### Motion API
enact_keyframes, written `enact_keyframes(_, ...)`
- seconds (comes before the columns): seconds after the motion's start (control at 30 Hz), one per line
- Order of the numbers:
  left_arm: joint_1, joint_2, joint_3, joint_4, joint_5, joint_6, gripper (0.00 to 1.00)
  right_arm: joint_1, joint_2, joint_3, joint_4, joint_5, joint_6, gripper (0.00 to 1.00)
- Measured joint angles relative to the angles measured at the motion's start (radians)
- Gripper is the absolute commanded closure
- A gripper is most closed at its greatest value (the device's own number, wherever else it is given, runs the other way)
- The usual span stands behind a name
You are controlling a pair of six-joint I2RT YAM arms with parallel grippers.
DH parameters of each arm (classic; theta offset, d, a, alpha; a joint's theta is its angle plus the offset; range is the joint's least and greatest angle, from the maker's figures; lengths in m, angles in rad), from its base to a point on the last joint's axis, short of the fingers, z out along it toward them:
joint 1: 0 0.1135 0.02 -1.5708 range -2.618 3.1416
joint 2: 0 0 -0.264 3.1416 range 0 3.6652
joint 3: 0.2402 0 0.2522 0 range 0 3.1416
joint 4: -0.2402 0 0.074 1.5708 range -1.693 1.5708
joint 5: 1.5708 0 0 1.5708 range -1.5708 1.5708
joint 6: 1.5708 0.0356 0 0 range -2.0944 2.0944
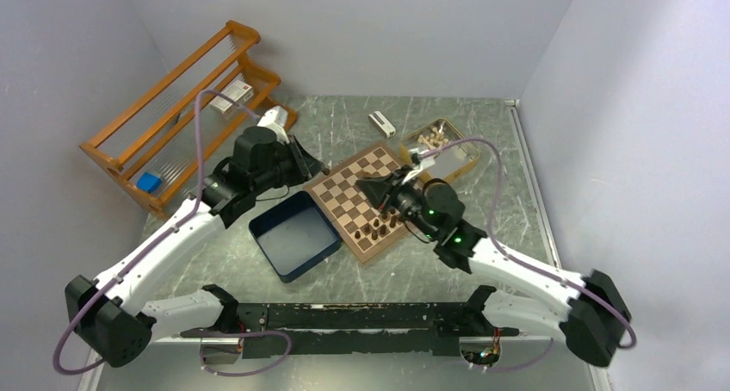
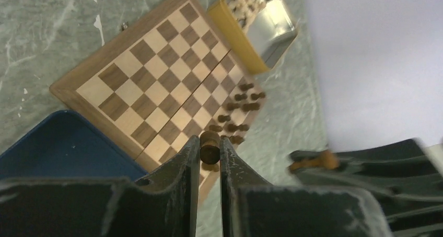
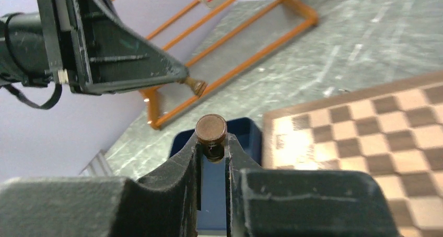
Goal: Set up the chess pieces on the board
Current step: Place the chess piece on the chessboard.
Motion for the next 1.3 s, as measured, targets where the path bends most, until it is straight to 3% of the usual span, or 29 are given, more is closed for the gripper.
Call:
enact_keyframes(0.13, -0.085, 0.060, 0.012, -0.008, -0.036, 0.129, 0.95, -0.071, -0.179, 0.006, -0.261, 0.043, -0.048, 1.00)
enact_keyframes(0.23, -0.216, 0.100, 0.031, -0.015, -0.103, 0.210, 0.95, -0.129, -0.282, 0.022, -0.438, 0.077, -0.086, 0.99)
enact_keyframes(0.5, -0.452, 0.174, 0.039, -0.030, -0.290, 0.309, 0.95, -0.180, -0.413, 0.077, -0.695, 0.165, -0.153, 0.98)
enact_keyframes(0.77, -0.616, 0.239, -0.083, -0.014, -0.408, 0.311, 0.95, -0.183, -0.442, 0.092, -0.788, 0.235, -0.188, 0.97)
enact_keyframes(1.3, -0.648, 0.305, -0.235, 0.185, -0.441, 0.296, 0.95, -0.185, -0.499, 0.101, -0.817, 0.267, -0.203, 0.97)
